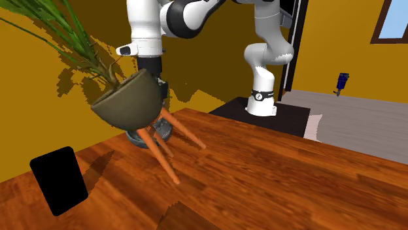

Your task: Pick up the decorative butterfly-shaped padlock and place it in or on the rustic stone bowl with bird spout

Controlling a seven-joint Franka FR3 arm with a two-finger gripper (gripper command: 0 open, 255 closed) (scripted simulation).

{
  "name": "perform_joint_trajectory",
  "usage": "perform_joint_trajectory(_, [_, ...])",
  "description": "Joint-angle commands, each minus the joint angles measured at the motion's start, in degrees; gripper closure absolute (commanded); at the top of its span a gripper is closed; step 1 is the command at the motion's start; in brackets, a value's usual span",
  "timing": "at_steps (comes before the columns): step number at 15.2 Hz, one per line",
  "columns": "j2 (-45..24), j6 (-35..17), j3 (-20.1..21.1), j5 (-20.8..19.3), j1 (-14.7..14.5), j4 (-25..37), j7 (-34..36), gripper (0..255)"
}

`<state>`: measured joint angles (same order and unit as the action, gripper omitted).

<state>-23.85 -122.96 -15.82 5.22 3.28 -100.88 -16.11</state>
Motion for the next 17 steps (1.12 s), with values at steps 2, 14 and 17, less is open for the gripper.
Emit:
perform_joint_trajectory(2, [0.0,0.0,0.0,0.0,0.0,0.0,0.0,0])
perform_joint_trajectory(14, [2.89,6.18,-0.41,-0.98,-0.36,3.4,0.62,0])
perform_joint_trajectory(17, [2.89,6.18,-0.41,-0.98,-0.36,3.4,0.62,0])
